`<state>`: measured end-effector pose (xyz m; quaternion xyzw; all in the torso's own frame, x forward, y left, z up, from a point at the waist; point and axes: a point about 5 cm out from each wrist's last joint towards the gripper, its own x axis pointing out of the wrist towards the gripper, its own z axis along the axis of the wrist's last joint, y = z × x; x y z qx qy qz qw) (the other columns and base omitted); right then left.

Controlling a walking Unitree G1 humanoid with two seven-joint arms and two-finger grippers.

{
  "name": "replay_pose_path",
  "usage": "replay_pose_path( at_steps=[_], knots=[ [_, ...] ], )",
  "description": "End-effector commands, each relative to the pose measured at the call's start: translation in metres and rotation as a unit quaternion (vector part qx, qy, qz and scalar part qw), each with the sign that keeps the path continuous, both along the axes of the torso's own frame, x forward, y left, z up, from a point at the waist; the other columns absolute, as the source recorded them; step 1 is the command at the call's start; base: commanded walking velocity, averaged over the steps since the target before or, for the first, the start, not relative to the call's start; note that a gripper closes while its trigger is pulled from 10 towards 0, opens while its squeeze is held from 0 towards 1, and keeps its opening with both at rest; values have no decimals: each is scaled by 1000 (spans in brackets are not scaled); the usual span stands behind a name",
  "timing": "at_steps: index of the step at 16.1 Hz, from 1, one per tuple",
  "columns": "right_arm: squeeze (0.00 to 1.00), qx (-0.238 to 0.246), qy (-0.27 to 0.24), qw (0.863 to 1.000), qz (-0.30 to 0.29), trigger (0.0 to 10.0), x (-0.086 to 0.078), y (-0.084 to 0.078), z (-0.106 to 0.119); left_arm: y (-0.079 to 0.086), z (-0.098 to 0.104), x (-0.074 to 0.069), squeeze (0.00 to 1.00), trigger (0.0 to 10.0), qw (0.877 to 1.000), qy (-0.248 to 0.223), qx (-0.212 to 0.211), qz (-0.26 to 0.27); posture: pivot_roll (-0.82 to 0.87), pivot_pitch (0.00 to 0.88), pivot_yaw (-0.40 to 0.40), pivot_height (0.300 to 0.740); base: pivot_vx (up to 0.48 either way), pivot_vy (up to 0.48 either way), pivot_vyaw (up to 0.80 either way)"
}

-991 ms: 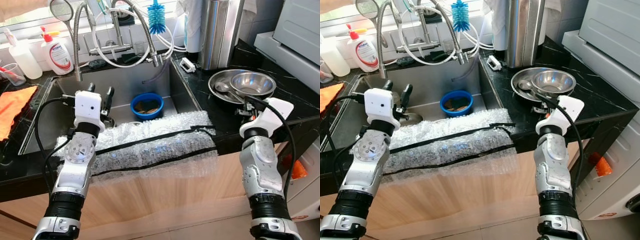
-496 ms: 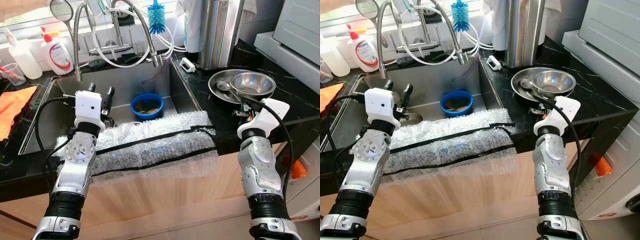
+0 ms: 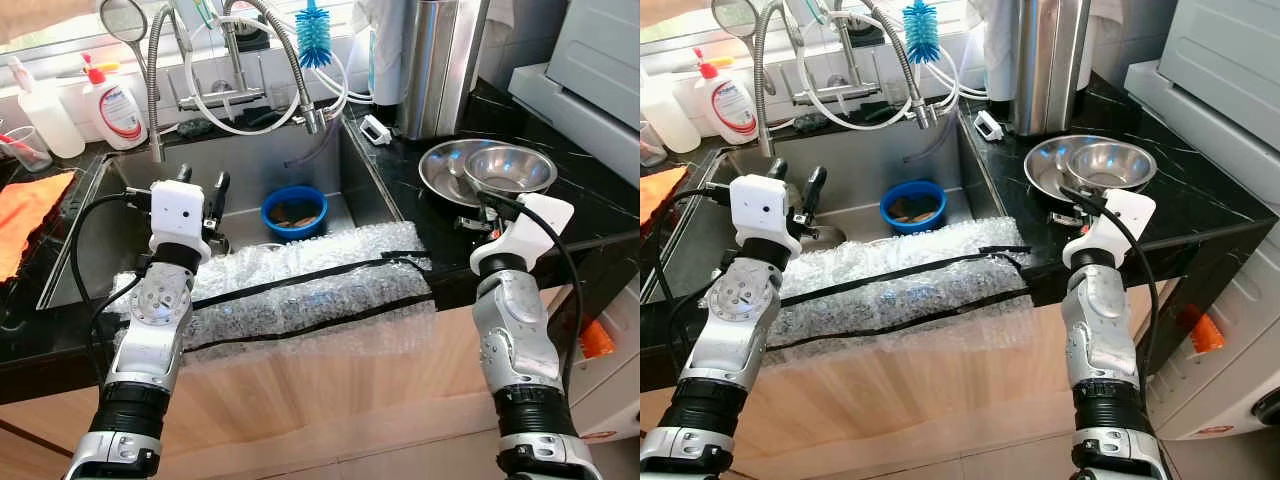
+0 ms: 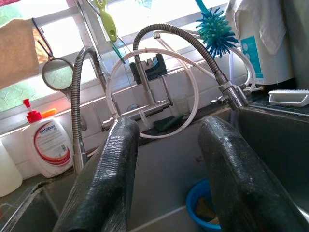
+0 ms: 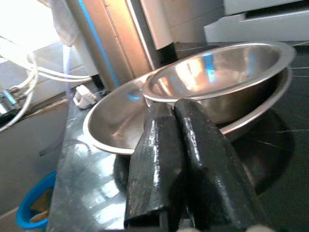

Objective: Kitchen organization

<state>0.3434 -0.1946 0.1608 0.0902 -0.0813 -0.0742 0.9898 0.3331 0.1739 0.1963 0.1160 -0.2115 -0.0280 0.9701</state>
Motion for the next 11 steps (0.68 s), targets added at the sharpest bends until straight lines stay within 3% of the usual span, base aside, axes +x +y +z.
replay_pose_path(
  at_steps=[1,6,7,8,9,11],
  knots=[
    [0,7,-5,1000,25,0,2,10,2,1,3,2,0,10000,1000,-6,9,6,-160,0,90,740,0,0,0],
    [0,11,-53,996,75,0,0,25,15,1,4,2,0,10000,1000,-10,15,7,-158,0,90,740,0,0,0],
    [0,8,-63,995,73,4471,0,25,19,1,5,2,0,10000,1000,-11,14,8,-158,0,90,740,0,0,0],
    [0,4,-64,996,70,4471,0,25,20,1,5,2,0,10000,1000,-11,14,8,-158,0,90,740,0,0,0],
    [0,-5,-81,995,55,10000,-1,22,28,2,7,2,0,10000,1000,-13,3,10,-158,0,90,740,0,0,0],
    [0,-7,-110,993,46,10000,-1,19,42,4,14,4,0,10000,1000,-19,-23,10,-160,0,90,740,0,0,0]
  ],
)
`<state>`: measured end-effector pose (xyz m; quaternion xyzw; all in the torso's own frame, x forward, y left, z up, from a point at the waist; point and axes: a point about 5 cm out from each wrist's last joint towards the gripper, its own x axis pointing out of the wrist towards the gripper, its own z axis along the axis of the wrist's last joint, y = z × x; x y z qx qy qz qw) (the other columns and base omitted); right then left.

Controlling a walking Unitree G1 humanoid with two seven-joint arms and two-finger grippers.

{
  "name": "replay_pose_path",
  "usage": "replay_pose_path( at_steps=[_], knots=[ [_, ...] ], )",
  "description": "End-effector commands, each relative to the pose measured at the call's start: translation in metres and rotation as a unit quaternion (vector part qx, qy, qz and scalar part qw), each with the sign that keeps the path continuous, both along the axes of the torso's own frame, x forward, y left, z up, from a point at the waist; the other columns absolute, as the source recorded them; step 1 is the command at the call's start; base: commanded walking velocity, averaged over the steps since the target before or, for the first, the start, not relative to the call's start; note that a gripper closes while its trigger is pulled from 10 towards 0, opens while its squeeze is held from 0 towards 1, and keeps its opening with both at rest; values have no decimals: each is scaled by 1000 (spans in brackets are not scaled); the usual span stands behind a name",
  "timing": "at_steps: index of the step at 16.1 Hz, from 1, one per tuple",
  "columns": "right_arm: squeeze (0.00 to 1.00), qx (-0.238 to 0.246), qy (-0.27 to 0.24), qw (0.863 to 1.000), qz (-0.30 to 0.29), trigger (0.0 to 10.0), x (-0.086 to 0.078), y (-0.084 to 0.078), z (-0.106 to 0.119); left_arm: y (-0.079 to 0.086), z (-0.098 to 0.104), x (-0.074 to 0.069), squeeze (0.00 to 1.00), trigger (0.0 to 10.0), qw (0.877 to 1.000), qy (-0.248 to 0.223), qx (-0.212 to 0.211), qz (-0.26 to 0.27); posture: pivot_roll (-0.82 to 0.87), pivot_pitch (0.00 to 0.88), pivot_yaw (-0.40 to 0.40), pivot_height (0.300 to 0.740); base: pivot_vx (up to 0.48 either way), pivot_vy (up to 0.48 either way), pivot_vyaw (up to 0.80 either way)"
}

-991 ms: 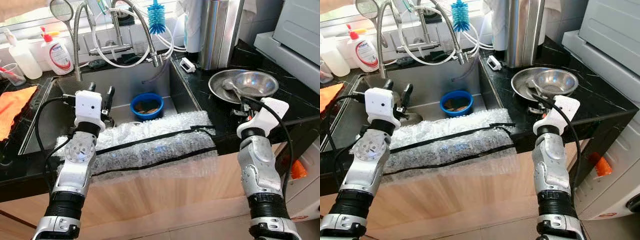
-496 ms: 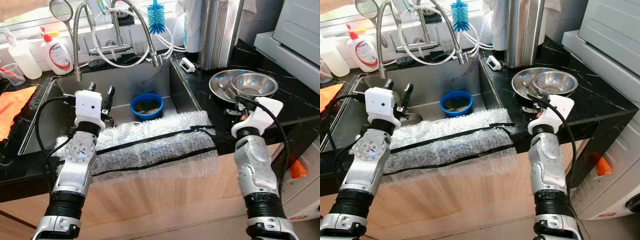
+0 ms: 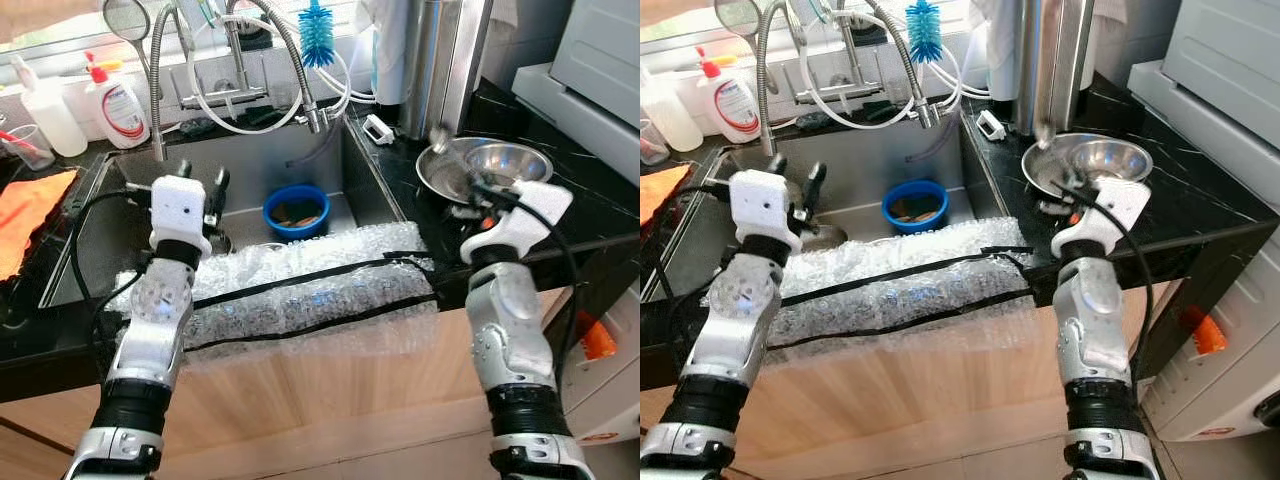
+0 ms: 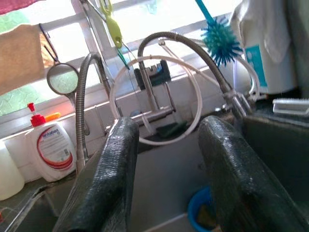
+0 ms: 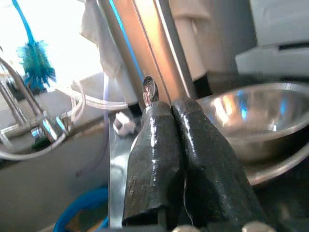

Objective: Kitchen organization

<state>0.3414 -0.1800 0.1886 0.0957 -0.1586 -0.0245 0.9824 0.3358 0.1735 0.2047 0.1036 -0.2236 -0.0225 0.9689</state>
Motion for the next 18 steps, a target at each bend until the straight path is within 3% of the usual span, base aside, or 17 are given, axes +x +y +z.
replay_pose_path(
  at_steps=[1,2,4,5,8,9,10,11,12,15,18],
  knots=[
    [0,0,-42,999,15,10000,1,6,22,5,11,4,0,10000,999,-3,-33,0,-159,0,90,740,0,0,0],
    [0,5,-46,998,44,10000,0,12,26,5,9,9,0,10000,995,27,-89,-27,-159,0,90,740,0,0,0],
    [0,12,-47,996,79,10000,-1,20,26,3,7,12,0,10000,988,51,-131,-57,-159,0,92,740,0,0,0],
    [0,26,-42,991,126,10000,-4,28,25,0,4,14,0,10000,975,77,-179,-101,-159,0,92,740,0,0,0],
    [0,31,-39,988,146,10000,-6,30,24,-2,4,15,0,10000,969,87,-197,-122,-159,0,92,740,0,0,0],
    [0,32,-28,981,187,10000,-15,36,16,-17,3,10,0,10000,937,113,-243,-224,-165,0,91,740,0,0,0],
    [0,48,-24,971,233,10000,-24,41,11,-26,4,6,0,10000,908,121,-282,-284,-167,0,92,740,0,0,0],
    [0,58,-23,967,247,10000,-27,42,10,-26,5,6,0,10000,899,121,-301,-293,-170,0,94,740,0,0,0],
    [0,95,-24,955,280,10000,-32,45,8,-28,6,6,0,10000,877,123,-335,-321,-171,0,93,740,0,0,0],
    [0,150,-37,928,339,10000,-43,53,7,-34,5,4,0,10000,848,134,-372,-354,-173,0,96,740,0,0,0],
    [0,193,-51,914,353,10000,-49,53,9,-37,6,0,0,10000,832,145,-380,-376,-175,0,98,740,0,0,0]
  ],
)
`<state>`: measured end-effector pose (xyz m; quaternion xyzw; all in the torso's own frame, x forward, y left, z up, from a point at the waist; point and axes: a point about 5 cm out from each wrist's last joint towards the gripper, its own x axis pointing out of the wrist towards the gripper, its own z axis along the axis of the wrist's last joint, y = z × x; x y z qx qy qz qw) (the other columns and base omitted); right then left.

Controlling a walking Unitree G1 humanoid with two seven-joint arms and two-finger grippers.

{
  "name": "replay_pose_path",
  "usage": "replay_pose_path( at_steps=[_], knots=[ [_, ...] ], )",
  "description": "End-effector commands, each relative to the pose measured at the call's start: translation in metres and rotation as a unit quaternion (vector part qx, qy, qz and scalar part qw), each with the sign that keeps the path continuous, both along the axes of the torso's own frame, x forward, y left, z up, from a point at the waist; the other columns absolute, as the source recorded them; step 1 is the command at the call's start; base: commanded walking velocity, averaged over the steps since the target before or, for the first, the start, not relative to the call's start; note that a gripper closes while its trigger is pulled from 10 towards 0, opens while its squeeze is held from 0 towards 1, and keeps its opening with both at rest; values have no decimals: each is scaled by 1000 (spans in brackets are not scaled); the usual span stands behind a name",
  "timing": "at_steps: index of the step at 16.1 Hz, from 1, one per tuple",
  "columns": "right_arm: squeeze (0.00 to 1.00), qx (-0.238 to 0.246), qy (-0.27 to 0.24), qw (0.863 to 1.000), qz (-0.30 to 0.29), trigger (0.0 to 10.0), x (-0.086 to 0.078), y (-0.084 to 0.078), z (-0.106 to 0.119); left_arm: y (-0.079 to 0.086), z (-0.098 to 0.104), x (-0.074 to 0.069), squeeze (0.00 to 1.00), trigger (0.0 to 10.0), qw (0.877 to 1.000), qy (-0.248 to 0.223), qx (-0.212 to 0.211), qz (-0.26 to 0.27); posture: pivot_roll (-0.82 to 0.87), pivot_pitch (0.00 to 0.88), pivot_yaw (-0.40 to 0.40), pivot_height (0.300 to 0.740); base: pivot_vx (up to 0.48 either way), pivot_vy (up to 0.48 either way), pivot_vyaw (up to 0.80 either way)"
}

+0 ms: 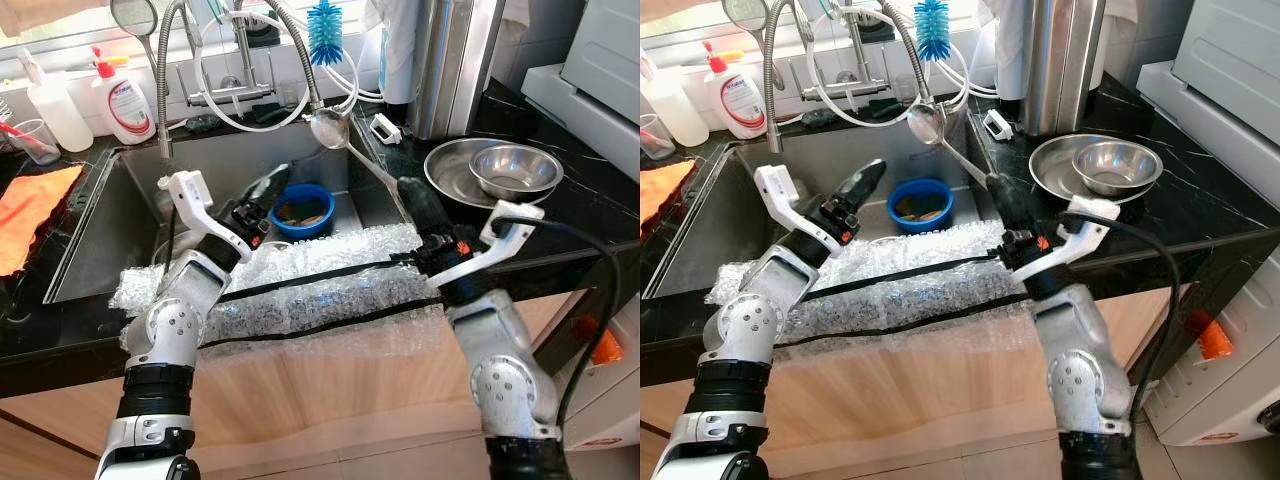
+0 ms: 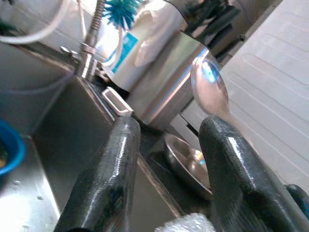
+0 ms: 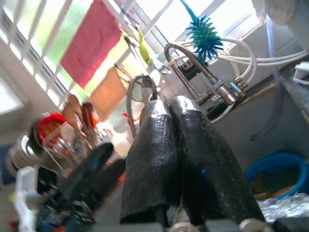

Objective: Kitchen organization

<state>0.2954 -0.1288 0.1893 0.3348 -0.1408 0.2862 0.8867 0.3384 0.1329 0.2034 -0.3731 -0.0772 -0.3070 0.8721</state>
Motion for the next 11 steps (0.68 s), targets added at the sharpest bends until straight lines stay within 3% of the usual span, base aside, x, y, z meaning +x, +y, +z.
replay_pose_path(
  at_steps=[1,3,11],
  knots=[
    [0,19,-16,1000,17,10000,-4,0,8,2,8,-4,0,10000,1000,-16,-12,-13,-174,0,98,740,0,0,0],
    [0,0,0,999,36,10000,-7,2,0,-4,9,-7,0,10000,999,-18,-10,-34,-177,0,97,740,0,0,0],
    [0,14,3,996,91,10000,-16,23,-3,-16,7,-14,0,10000,997,-11,-11,-75,-168,0,94,740,0,0,0]
  ],
)
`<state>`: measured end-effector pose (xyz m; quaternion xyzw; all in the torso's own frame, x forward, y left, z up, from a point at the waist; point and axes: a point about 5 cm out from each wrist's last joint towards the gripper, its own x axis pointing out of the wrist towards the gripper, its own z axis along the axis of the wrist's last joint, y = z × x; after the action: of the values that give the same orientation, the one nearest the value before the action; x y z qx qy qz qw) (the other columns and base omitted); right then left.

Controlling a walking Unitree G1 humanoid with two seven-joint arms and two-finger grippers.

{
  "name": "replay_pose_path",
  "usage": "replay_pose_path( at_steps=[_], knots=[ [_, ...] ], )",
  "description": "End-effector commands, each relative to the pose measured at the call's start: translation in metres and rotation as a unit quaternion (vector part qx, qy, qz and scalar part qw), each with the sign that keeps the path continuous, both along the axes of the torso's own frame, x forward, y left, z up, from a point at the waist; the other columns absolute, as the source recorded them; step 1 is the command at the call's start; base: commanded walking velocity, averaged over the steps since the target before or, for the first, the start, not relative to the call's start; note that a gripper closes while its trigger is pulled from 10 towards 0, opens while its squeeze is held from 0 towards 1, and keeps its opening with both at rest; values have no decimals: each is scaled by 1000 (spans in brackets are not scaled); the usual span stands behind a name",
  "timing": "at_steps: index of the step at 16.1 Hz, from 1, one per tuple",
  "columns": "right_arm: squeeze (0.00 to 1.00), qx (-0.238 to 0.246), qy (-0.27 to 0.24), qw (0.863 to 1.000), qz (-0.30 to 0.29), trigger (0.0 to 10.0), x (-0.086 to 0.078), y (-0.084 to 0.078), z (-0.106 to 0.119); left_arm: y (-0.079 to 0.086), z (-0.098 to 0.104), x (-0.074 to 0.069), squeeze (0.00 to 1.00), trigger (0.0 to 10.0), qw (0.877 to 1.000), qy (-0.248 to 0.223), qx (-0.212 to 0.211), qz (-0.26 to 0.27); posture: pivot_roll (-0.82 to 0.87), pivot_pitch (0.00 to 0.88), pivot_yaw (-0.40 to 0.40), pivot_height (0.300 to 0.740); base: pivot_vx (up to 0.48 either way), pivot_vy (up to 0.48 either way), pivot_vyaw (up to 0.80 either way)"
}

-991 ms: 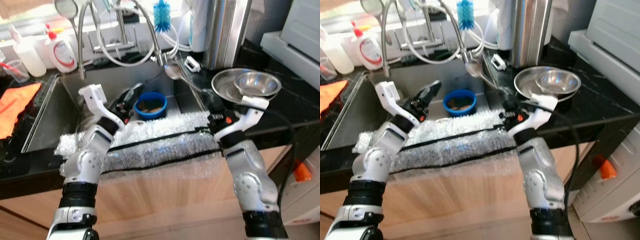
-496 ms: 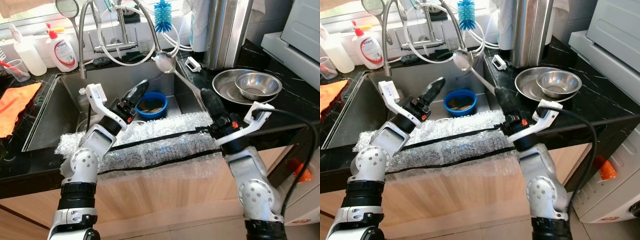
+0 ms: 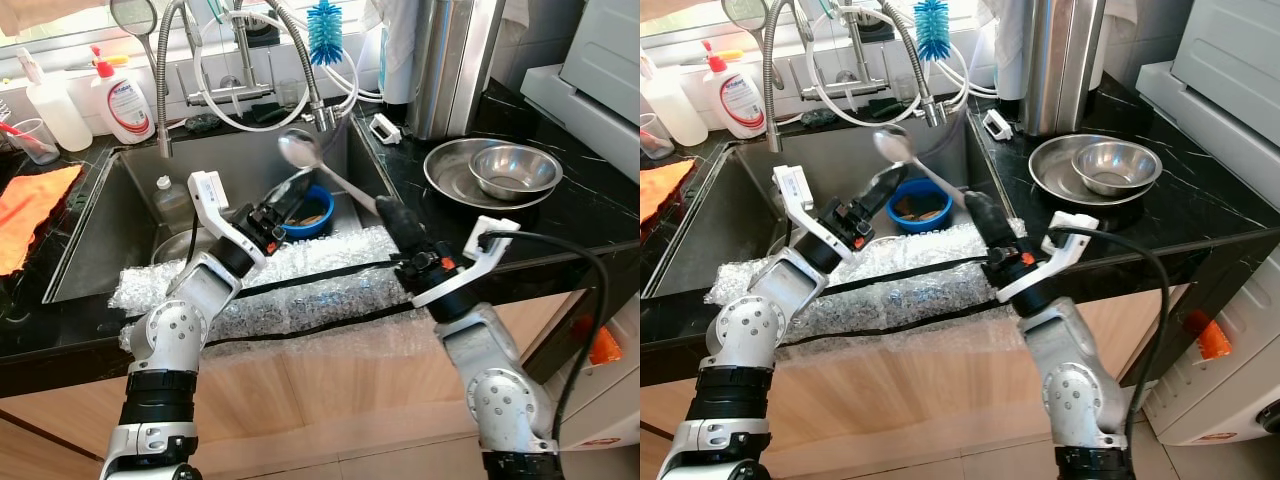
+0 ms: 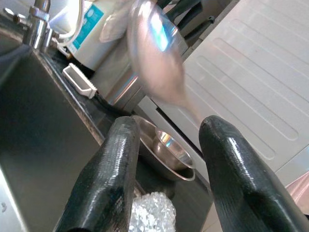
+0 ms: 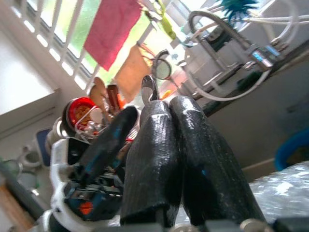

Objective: Kitchen organization

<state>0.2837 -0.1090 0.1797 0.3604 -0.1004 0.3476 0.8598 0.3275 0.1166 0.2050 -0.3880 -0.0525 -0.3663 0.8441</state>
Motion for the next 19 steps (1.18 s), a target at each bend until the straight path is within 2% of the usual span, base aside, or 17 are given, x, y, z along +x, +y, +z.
replay_pose_path(
  at_steps=[1,8,15,19],
  knots=[
    [0,10,-19,1000,20,10000,-4,6,9,0,5,-3,0,10000,1000,-13,-1,-6,-168,0,94,740,0,0,0],
    [0,8,-14,999,45,10000,-8,18,6,-3,8,-4,0,10000,1000,-19,-7,-14,-166,0,94,740,0,0,0],
    [0,14,0,1000,-4,10000,0,10,5,-4,8,-5,0,10000,1000,-22,-9,-14,-168,0,91,740,0,0,0],
    [0,14,1,1000,6,10000,-1,13,5,-4,8,-5,0,10000,1000,-23,-10,-16,-167,0,90,740,0,0,0]
  ],
)
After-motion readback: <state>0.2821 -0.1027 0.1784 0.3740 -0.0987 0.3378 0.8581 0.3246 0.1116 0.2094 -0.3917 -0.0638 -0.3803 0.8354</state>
